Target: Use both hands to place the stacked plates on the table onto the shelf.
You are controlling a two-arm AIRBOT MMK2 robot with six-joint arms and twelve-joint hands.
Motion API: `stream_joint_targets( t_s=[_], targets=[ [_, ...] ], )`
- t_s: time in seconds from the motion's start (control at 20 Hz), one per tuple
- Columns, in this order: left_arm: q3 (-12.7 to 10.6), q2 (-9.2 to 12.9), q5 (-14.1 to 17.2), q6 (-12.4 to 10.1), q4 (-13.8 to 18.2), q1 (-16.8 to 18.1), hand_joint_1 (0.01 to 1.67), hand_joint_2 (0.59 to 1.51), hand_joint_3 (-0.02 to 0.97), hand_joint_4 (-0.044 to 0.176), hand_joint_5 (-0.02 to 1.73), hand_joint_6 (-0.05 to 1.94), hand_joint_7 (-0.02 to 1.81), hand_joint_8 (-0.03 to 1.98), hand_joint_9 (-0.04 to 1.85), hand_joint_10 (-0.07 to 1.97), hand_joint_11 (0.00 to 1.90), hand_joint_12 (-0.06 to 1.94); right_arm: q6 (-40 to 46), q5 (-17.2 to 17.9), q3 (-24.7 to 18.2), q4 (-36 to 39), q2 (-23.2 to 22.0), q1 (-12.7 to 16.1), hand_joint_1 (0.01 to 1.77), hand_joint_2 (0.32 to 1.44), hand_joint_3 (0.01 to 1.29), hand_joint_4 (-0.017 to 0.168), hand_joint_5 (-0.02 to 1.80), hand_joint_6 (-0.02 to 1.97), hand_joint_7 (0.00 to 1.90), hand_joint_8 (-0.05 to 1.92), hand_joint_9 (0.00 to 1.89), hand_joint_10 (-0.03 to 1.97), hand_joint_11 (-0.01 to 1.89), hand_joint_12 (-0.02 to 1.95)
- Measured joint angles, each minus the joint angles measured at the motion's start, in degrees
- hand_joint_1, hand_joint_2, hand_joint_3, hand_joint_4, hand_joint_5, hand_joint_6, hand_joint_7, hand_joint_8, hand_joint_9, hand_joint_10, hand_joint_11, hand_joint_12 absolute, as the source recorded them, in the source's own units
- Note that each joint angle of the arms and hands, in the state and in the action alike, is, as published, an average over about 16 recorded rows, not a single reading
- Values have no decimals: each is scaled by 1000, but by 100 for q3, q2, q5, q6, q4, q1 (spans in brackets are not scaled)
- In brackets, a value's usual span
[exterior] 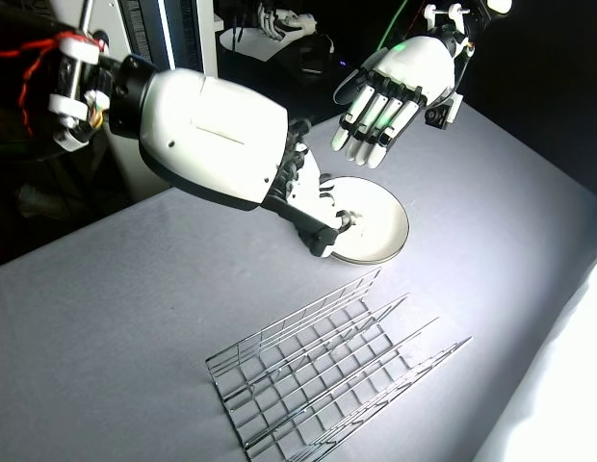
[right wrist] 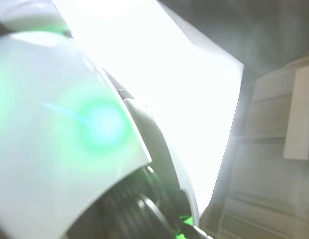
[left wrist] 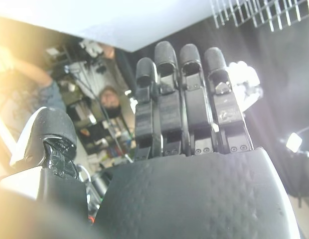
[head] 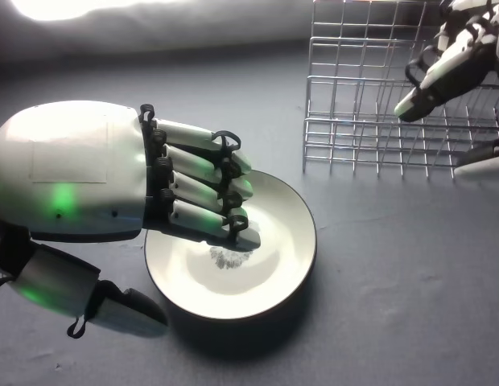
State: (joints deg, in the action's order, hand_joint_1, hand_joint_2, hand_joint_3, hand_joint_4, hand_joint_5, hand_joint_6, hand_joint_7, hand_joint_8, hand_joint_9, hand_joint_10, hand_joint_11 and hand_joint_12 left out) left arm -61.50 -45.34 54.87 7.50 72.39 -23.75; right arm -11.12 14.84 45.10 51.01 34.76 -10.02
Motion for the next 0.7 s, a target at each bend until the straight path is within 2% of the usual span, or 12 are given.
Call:
stream_joint_targets(
  t_s=[0.45,0.7],
  targets=[
    [-11,39,31,-96,107,49,30,1123,48,3,56,1,52,-2,48,-4,28,22,-7,1,0,35,0,0,174,1321,28,5,296,23,333,12,325,28,26,785],
    [-83,55,130,-352,485,143,21,1131,19,3,39,4,28,0,21,-2,15,0,-10,0,0,66,-1,0,118,1344,14,4,268,12,303,-3,307,-3,15,786]
  ],
)
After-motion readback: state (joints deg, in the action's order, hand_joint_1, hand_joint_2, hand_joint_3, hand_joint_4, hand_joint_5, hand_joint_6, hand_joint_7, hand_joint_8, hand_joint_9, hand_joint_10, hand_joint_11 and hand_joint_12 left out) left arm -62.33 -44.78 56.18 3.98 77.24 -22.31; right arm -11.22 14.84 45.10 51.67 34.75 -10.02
